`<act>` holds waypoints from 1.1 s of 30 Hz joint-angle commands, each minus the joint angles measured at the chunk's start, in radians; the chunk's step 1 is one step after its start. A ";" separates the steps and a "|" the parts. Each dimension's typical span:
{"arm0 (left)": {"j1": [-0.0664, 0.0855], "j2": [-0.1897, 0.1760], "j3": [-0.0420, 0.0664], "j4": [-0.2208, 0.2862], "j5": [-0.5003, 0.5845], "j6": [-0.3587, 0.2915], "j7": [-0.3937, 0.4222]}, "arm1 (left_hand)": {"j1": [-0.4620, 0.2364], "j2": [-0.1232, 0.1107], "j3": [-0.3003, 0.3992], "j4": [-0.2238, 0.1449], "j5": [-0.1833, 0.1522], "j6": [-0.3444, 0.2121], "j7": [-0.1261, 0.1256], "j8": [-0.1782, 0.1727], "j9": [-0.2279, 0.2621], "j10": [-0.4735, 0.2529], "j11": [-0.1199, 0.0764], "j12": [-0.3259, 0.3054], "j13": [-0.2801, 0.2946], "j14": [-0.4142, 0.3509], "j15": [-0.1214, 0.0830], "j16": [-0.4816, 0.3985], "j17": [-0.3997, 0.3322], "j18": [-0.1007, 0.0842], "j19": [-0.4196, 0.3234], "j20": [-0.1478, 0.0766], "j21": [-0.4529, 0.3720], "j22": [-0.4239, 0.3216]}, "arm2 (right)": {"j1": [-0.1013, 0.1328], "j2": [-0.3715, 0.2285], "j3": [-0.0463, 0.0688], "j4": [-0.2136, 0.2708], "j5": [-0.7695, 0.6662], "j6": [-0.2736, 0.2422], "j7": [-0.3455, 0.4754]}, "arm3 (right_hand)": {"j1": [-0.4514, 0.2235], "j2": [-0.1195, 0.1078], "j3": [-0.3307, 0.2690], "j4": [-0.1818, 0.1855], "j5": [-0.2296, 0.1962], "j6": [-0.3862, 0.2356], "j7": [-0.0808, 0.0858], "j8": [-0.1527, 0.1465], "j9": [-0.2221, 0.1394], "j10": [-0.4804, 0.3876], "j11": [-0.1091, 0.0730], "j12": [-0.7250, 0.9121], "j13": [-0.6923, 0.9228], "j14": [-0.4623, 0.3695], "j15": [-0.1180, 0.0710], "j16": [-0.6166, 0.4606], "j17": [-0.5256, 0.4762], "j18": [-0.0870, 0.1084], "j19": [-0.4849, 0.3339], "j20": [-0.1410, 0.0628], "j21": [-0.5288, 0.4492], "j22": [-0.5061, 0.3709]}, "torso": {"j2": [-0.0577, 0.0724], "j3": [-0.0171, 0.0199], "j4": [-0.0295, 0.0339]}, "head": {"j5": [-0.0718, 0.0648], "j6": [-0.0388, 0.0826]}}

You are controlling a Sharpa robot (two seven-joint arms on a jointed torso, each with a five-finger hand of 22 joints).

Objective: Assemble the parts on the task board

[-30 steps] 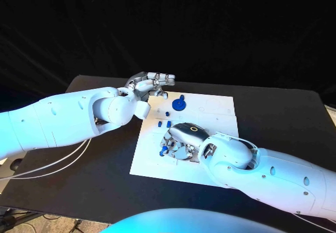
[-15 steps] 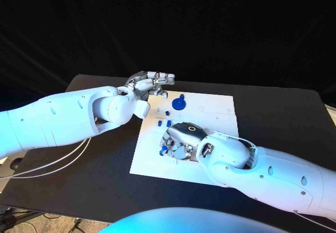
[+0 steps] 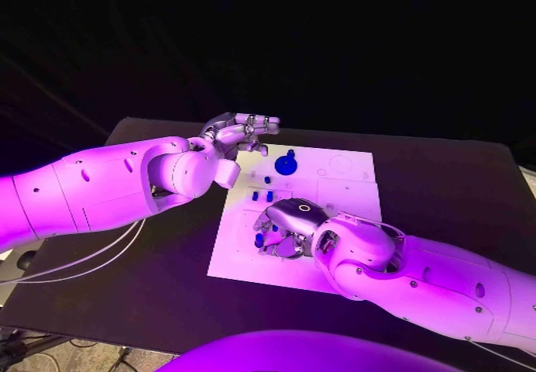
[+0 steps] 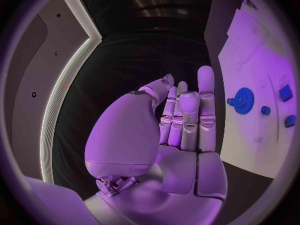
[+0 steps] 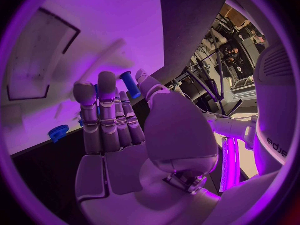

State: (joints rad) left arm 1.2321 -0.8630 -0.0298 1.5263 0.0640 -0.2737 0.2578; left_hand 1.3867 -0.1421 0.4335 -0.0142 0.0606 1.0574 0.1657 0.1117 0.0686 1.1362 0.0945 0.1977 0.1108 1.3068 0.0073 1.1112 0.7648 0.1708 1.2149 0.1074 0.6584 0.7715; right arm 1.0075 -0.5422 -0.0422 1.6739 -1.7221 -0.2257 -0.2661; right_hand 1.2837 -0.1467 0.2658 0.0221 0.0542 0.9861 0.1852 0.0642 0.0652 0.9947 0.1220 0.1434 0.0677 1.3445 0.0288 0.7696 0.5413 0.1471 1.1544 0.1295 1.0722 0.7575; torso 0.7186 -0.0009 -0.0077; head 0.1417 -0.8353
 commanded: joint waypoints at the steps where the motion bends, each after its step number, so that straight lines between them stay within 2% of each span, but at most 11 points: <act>1: 0.000 0.001 0.001 0.002 -0.003 0.018 0.002 | 0.000 0.005 -0.005 -0.004 -0.001 -0.007 0.002 0.003 0.000 -0.005 0.001 0.007 0.000 -0.009 0.002 -0.004 -0.002 0.012 -0.005 0.001 -0.005 -0.002 | -0.004 -0.011 0.000 0.010 -0.002 -0.112 0.005 | 0.018 0.002 -0.051 0.010 0.008 -0.015 0.005 0.000 0.002 -0.028 0.005 0.019 0.002 -0.018 0.006 -0.001 -0.007 0.019 -0.025 0.004 -0.030 -0.041 | 0.000 0.0008 -0.0005 | -0.002 0.001; 7: 0.000 -0.003 0.001 0.001 -0.003 0.017 0.000 | 0.000 0.005 -0.005 -0.004 -0.001 -0.007 0.002 0.003 0.000 -0.005 0.001 0.007 0.000 -0.009 0.002 -0.004 -0.002 0.012 -0.005 0.001 -0.005 -0.002 | -0.008 -0.063 0.004 0.055 0.043 -0.249 0.067 | 0.041 0.027 -0.096 0.024 0.034 0.004 0.006 0.007 0.007 -0.003 -0.001 0.077 0.009 0.011 0.000 0.019 -0.016 0.003 0.040 0.000 0.032 0.049 | -0.002 0.0016 -0.0037 | -0.006 0.003; 12: 0.000 -0.005 0.001 -0.001 -0.003 0.018 0.000 | 0.000 0.005 -0.005 -0.004 -0.001 -0.007 0.002 0.003 0.000 -0.005 0.001 0.007 0.000 -0.009 0.002 -0.004 -0.002 0.012 -0.005 0.001 -0.005 -0.002 | 0.005 -0.149 0.014 0.118 0.143 -0.289 0.119 | 0.064 0.051 -0.102 0.023 0.076 0.036 -0.009 0.011 0.009 0.047 -0.017 0.116 0.010 0.044 -0.014 0.034 -0.019 -0.016 0.102 -0.011 0.103 0.150 | -0.006 0.0008 -0.0074 | -0.022 0.010; 15: 0.000 -0.007 0.000 -0.002 -0.003 0.018 0.000 | 0.000 0.005 -0.005 -0.004 -0.001 -0.007 0.002 0.003 0.000 -0.005 0.001 0.007 0.000 -0.009 0.002 -0.004 -0.002 0.012 -0.005 0.001 -0.005 -0.002 | 0.025 -0.231 0.019 0.160 0.284 -0.257 0.113 | 0.070 0.064 -0.094 0.026 0.085 0.051 -0.023 0.011 0.009 0.122 -0.036 0.150 0.019 0.075 -0.028 0.093 0.046 -0.028 0.139 -0.022 0.151 0.219 | -0.009 0.0001 -0.0114 | -0.044 0.013; 18: 0.000 -0.012 -0.001 -0.001 -0.003 0.017 0.001 | 0.000 0.005 -0.005 -0.004 -0.001 -0.007 0.002 0.003 0.000 -0.005 0.001 0.007 0.000 -0.009 0.002 -0.004 -0.002 0.012 -0.005 0.001 -0.005 -0.002 | 0.043 -0.315 0.021 0.193 0.412 -0.222 0.084 | 0.060 0.070 -0.093 0.036 0.142 0.047 -0.047 0.005 0.006 0.295 -0.076 0.257 0.078 0.140 -0.058 0.280 0.279 -0.063 0.232 -0.047 0.268 0.401 | -0.013 0.0000 -0.0195 | -0.067 0.021; 21: 0.000 -0.017 -0.002 -0.001 -0.003 0.015 0.002 | 0.000 0.005 -0.006 -0.004 -0.001 -0.008 0.002 0.003 0.000 -0.006 0.001 0.008 0.000 -0.010 0.003 -0.005 -0.004 0.012 -0.005 0.002 -0.006 -0.002 | 0.053 -0.389 0.021 0.222 0.476 -0.198 0.046 | 0.033 0.060 -0.111 0.054 0.162 0.061 -0.065 0.020 0.009 0.306 -0.088 0.359 0.179 0.156 -0.077 0.383 0.406 -0.073 0.256 -0.070 0.311 0.456 | -0.015 0.0010 -0.0284 | -0.074 0.025; 23: 0.000 -0.019 -0.003 -0.002 -0.003 0.015 0.003 | -0.001 0.005 -0.006 -0.004 -0.001 -0.008 0.002 0.003 0.000 -0.006 0.001 0.008 0.000 -0.010 0.003 -0.005 -0.004 0.012 -0.005 0.002 -0.006 -0.002 | 0.056 -0.434 0.020 0.236 0.499 -0.180 0.018 | 0.022 0.057 -0.131 0.067 0.165 0.067 -0.071 0.035 0.011 0.294 -0.096 0.509 0.337 0.162 -0.074 0.461 0.509 -0.073 0.254 -0.074 0.322 0.470 | -0.017 0.0019 -0.0344 | -0.084 0.028; 24: 0.000 -0.019 -0.004 -0.002 -0.003 0.015 0.003 | -0.001 0.005 -0.006 -0.004 -0.001 -0.008 0.002 0.003 0.000 -0.006 0.001 0.008 0.000 -0.010 0.003 -0.005 -0.004 0.012 -0.005 0.002 -0.006 -0.002 | 0.057 -0.462 0.017 0.244 0.507 -0.165 -0.002 | 0.009 0.063 -0.146 0.083 0.161 0.067 -0.066 0.045 0.012 0.316 -0.096 0.717 0.583 0.167 -0.072 0.524 0.597 -0.078 0.260 -0.074 0.337 0.493 | -0.018 0.0028 -0.0375 | -0.089 0.030; 26: -0.001 -0.019 -0.004 -0.002 -0.003 0.016 0.004 | -0.001 0.005 -0.006 -0.004 -0.001 -0.008 0.002 0.003 0.000 -0.006 0.001 0.008 0.000 -0.010 0.003 -0.005 -0.004 0.012 -0.005 0.002 -0.006 -0.002 | 0.058 -0.498 0.013 0.253 0.506 -0.151 -0.028 | 0.009 0.075 -0.158 0.093 0.166 0.066 -0.063 0.059 0.014 0.335 -0.099 0.893 0.795 0.175 -0.078 0.580 0.674 -0.086 0.274 -0.067 0.359 0.528 | -0.019 0.0035 -0.0417 | -0.099 0.033; 28: -0.005 -0.018 -0.005 -0.003 -0.003 0.017 0.003 | -0.001 0.005 -0.006 -0.004 -0.001 -0.008 0.002 0.003 0.000 -0.006 0.001 0.008 0.000 -0.010 0.003 -0.005 -0.004 0.012 -0.005 0.002 -0.006 -0.002 | 0.058 -0.528 0.009 0.260 0.484 -0.139 -0.057 | 0.012 0.073 -0.174 0.097 0.160 0.058 -0.066 0.068 0.014 0.337 -0.094 0.975 0.904 0.175 -0.067 0.607 0.716 -0.087 0.279 -0.069 0.370 0.546 | -0.020 0.0048 -0.0462 | -0.103 0.034; 33: -0.012 -0.015 -0.005 -0.005 -0.003 0.019 0.003 | -0.001 0.005 -0.006 -0.004 -0.001 -0.008 0.002 0.003 0.000 -0.006 0.001 0.008 0.000 -0.010 0.003 -0.005 -0.004 0.012 -0.005 0.002 -0.006 -0.002 | 0.057 -0.558 0.003 0.264 0.400 -0.120 -0.116 | -0.006 0.076 -0.206 0.121 0.165 0.052 -0.067 0.085 0.015 0.359 -0.089 1.063 1.025 0.181 -0.069 0.641 0.769 -0.089 0.278 -0.062 0.376 0.555 | -0.023 0.0057 -0.0519 | -0.105 0.034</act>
State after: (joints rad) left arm 1.2210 -0.8804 -0.0358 1.5208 0.0638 -0.2727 0.2548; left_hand 1.3867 -0.1421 0.4307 -0.0170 0.0606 1.0574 0.1657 0.1117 0.0686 1.1363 0.0945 0.2016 0.1108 1.3032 0.0108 1.1112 0.7616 0.1707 1.2150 0.1074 0.6584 0.7707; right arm 1.0654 -1.0986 -0.0385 1.9335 -1.2766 -0.3984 -0.3013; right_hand 1.2857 -0.0699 0.0653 0.1431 0.2168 1.0453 0.1190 0.1438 0.0796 1.3492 0.0348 1.1976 1.0802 1.4666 -0.0433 1.4060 1.3007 0.0759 1.4309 0.0646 1.4449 1.3082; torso 0.6987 0.0035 -0.0527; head 0.0402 -0.8011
